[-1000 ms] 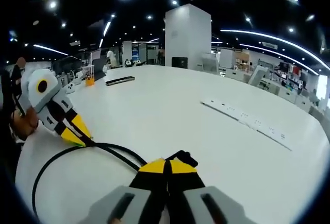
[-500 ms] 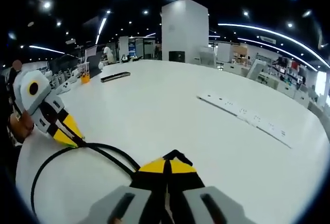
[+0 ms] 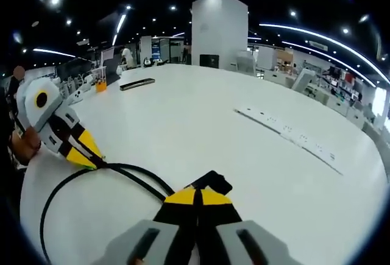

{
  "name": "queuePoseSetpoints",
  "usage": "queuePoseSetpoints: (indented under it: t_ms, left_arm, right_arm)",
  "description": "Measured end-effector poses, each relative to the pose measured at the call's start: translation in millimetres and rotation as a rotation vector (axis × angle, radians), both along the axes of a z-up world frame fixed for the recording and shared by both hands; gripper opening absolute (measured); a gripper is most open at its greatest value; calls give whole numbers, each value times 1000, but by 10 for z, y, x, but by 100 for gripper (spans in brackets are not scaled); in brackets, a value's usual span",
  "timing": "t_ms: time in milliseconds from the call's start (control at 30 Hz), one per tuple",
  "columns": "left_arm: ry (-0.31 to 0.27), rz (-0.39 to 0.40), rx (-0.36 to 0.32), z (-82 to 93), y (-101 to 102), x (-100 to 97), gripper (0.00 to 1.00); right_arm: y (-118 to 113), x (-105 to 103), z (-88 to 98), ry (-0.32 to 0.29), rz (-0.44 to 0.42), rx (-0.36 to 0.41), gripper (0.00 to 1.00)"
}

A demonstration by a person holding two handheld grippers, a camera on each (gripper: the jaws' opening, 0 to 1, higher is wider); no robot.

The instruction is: Find the charging cable on the desk, coil it up and secure with Velcro.

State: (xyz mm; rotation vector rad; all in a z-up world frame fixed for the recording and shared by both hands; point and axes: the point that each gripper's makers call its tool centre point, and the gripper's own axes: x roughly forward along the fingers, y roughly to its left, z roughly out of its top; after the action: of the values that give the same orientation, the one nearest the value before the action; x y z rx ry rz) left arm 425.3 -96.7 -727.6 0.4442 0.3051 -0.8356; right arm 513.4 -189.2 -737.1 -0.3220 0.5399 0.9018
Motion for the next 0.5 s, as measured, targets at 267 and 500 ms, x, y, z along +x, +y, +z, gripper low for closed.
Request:
queuePoseSetpoints:
  t_ms: [267,500]
  left_arm:
    - [1,1,-6,-2,-5,7,7]
    - [6,1,-17,0,-9,21,7]
  right_arm:
    - [-42,-52,15,-41,-13,-2,2]
    - [-45,-42,37,-79,-37,18,2]
